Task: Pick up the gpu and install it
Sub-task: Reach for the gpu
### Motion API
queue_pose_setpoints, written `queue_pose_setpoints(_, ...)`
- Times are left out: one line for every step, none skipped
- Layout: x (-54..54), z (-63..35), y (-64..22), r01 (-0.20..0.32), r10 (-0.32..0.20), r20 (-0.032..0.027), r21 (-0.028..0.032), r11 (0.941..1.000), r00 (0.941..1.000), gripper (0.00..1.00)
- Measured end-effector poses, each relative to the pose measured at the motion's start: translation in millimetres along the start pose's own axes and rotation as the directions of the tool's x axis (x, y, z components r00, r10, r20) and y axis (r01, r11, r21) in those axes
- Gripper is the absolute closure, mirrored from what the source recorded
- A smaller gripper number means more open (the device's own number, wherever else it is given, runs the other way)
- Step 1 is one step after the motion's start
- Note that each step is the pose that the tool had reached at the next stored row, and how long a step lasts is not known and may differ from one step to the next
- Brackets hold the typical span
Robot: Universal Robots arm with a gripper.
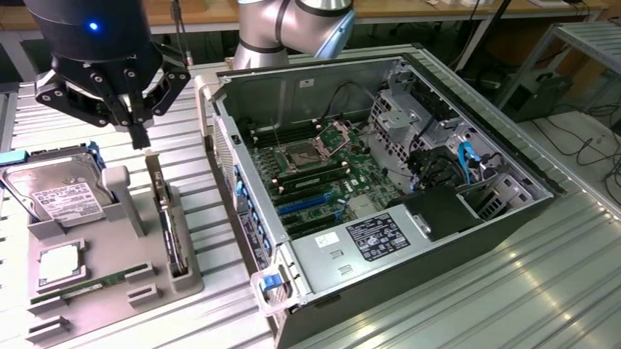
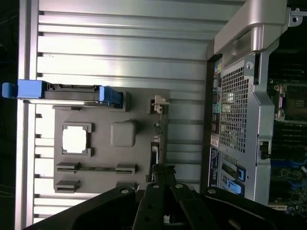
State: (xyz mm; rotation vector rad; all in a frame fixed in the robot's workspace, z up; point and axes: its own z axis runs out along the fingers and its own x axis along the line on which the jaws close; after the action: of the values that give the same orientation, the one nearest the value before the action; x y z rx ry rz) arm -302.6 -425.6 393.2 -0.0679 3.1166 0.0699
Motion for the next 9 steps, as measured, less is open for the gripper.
queue_pose_setpoints(0.9,0.0,0.0,0.000,0.000,0.0001,0.0000,1.0000,1.0000,0.89)
queue_pose_setpoints(2.4,0.0,0.1,0.000,0.000,0.0000,0.0000,1.0000,1.0000,0.89)
queue_pose_setpoints(3.8,-0.1,0.2,0.000,0.000,-0.0001,0.0000,1.0000,1.0000,0.89)
queue_pose_setpoints(5.7,-0.1,0.3,0.000,0.000,0.0000,0.0000,1.0000,1.0000,0.89)
queue_pose_setpoints(6.5,-0.1,0.4,0.000,0.000,0.0000,0.0000,1.0000,1.0000,0.89)
queue_pose_setpoints(7.2,-0.1,0.3,0.000,0.000,-0.0001,0.0000,1.0000,1.0000,0.89)
queue_pose_setpoints(8.1,-0.1,-0.2,0.000,0.000,0.0000,-0.0001,1.0000,1.0000,0.89)
queue_pose_setpoints(9.2,-0.1,-0.8,0.000,0.000,0.0000,-0.0001,1.0000,1.0000,0.89)
queue_pose_setpoints(10.4,-0.2,-1.5,0.000,0.000,0.0000,0.0000,1.0000,1.0000,0.89)
